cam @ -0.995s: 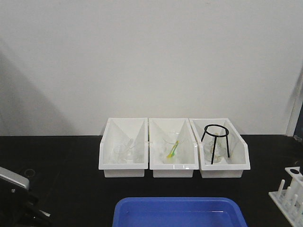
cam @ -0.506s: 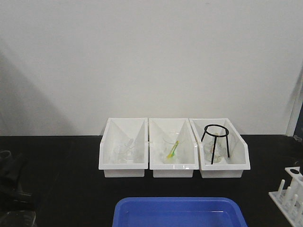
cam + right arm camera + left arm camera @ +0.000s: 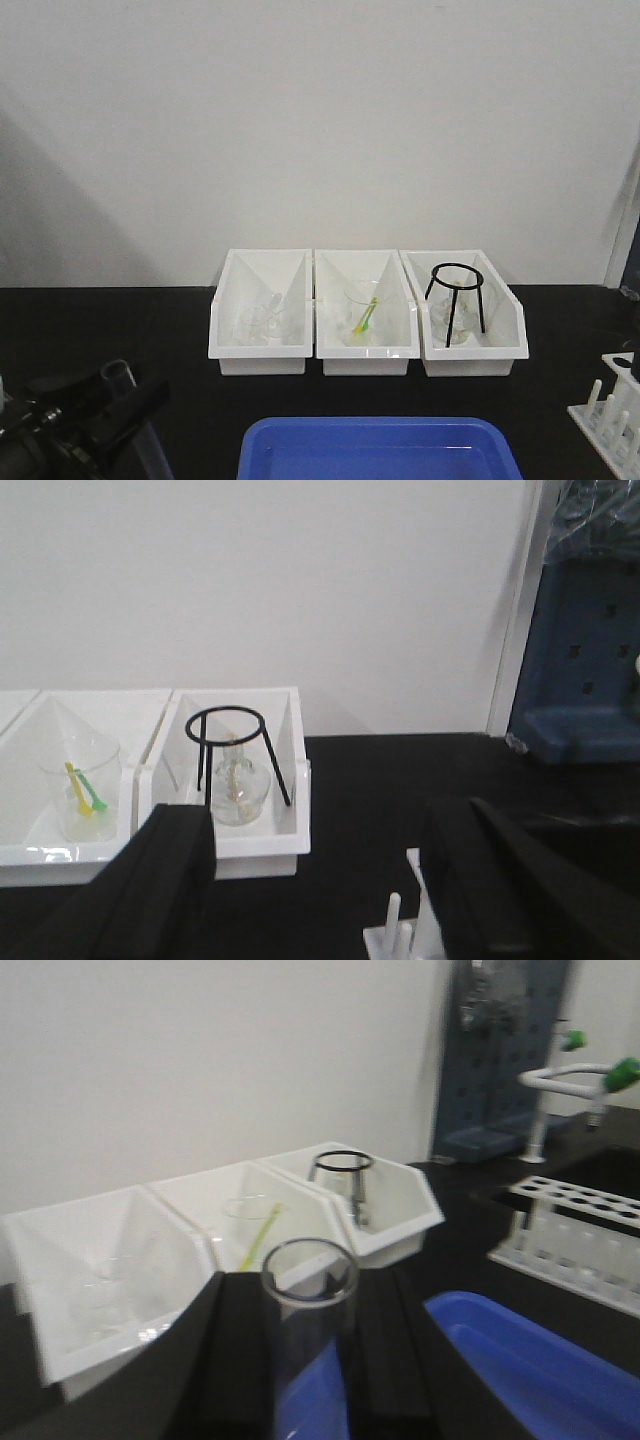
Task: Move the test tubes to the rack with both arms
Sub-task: 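Bring the left gripper's tube toward the approaching right gripper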
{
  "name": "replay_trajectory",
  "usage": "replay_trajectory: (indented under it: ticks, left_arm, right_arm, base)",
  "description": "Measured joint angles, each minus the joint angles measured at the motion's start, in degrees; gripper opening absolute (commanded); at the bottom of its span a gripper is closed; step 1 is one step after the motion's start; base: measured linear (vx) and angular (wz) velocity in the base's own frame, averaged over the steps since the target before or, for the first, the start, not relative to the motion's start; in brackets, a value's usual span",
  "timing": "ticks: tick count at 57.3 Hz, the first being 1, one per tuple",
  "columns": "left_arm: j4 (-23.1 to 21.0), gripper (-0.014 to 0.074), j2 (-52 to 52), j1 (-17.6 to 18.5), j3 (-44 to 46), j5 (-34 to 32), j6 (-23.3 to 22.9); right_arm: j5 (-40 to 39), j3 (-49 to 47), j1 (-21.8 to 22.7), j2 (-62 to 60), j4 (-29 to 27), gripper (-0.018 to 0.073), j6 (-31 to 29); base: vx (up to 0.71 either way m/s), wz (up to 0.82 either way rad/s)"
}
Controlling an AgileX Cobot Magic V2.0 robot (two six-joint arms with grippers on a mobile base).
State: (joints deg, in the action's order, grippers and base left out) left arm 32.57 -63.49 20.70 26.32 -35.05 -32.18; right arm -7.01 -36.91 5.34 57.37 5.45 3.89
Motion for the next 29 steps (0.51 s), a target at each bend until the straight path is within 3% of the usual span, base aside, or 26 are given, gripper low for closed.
replay_trajectory:
  ticks: [7, 17, 29]
  left_arm:
    - [8.46, -0.002, -4.12, 0.0, 0.0, -6.3, -7.82]
    - [12.11, -0.002, -10.61, 0.0, 3.86, -9.56, -9.76]
    - [15.85, -0.002, -18.81, 0.0, 12.84, -13.0, -15.63]
  right_arm:
    - [4.62, 0.0, 0.0, 0.0, 0.0, 0.0491, 0.0]
    - [10.29, 0.0, -1.0, 2.54, 0.05, 0.0482, -0.17]
    - [13.13, 0.0, -11.59, 6.47, 0.05, 0.0466, -3.36]
  base:
    - [0.0, 0.0]
    - [0.0, 0.0]
    - [0.0, 0.0]
